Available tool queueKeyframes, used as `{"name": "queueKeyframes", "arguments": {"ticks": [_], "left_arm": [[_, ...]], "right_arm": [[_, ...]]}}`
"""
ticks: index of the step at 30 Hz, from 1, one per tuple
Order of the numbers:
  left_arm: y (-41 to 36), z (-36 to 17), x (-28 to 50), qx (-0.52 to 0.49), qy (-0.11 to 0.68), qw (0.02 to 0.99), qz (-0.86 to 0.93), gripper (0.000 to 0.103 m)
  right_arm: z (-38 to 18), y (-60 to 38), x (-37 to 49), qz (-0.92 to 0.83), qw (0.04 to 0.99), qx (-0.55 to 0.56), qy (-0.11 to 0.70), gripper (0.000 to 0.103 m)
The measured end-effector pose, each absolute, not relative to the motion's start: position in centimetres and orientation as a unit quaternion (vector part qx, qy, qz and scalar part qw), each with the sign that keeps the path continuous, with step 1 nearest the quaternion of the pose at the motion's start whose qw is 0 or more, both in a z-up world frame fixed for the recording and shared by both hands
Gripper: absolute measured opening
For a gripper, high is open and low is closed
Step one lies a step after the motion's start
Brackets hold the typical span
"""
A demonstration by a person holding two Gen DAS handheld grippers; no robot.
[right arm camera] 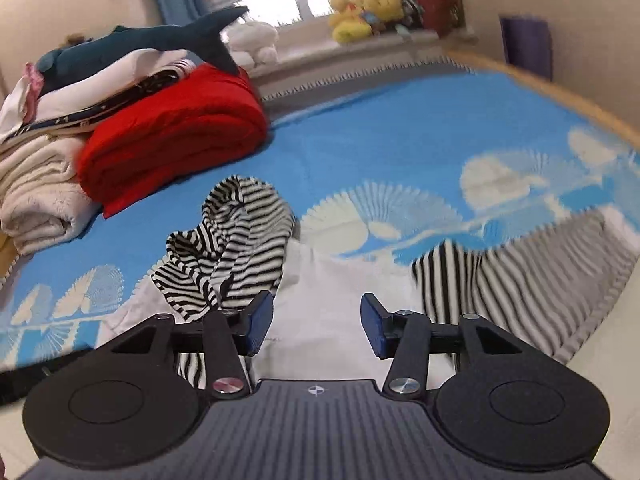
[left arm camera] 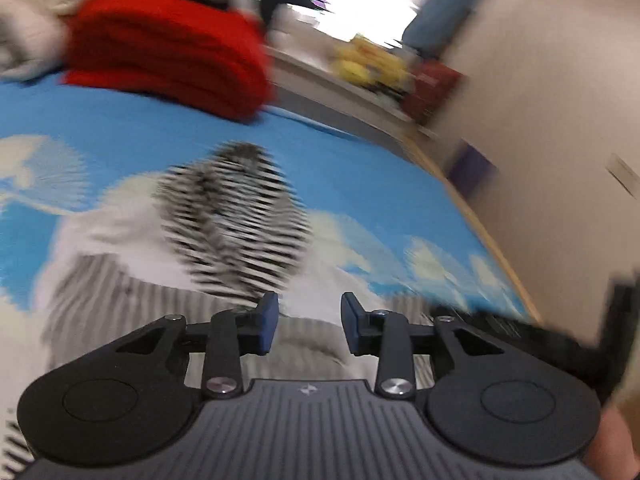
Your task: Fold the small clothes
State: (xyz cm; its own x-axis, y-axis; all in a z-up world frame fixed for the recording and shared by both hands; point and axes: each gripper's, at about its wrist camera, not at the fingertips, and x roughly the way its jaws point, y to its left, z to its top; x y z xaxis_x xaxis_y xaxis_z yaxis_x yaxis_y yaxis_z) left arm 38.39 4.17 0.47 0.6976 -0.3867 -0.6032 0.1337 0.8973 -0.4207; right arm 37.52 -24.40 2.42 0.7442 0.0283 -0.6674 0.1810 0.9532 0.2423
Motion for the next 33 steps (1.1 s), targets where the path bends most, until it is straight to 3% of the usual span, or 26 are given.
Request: {"name": "queueKeyframes", "arguments": {"ticks": [7, 15, 16, 17, 18, 24, 29, 33], "left_arm": [[10.1, -2.8, 41.8, -0.164, 0.447, 0.878, 0.059, 0.038], [13.2, -4.3, 43.9, -0.185, 0.474, 0.858, 0.078, 0.038], [13.2, -4.5, 44.0, -0.184, 0.474, 0.858, 0.078, 0.038], [13.2, -4.4, 43.5, -0.183, 0.477, 0.856, 0.078, 0.038], [13.2, -4.4, 43.4, -0.183, 0.481, 0.854, 0.078, 0.038], [13.0, -4.5, 43.4, -0.180, 0.494, 0.849, 0.060, 0.038], [12.6, -5.9, 43.6, -0.184, 0.519, 0.834, 0.037, 0.038], [11.8, -7.3, 43.5, -0.175, 0.539, 0.823, 0.025, 0.038]], "right_arm": [[-3.1, -25.6, 38.8, -0.080, 0.851, 0.268, 0.444, 0.051], [-8.9, -27.4, 39.3, -0.176, 0.779, 0.339, 0.498, 0.049], [-9.1, -27.3, 39.4, -0.176, 0.781, 0.338, 0.495, 0.039], [-9.1, -27.2, 39.5, -0.174, 0.786, 0.337, 0.488, 0.015], [-8.9, -27.3, 39.4, -0.174, 0.790, 0.340, 0.480, 0.003], [-3.0, -26.7, 38.1, -0.143, 0.874, 0.296, 0.357, 0.002], [-5.2, -28.7, 38.2, -0.234, 0.834, 0.250, 0.433, 0.007], [-5.3, -29.3, 37.7, -0.231, 0.834, 0.273, 0.419, 0.010]]}}
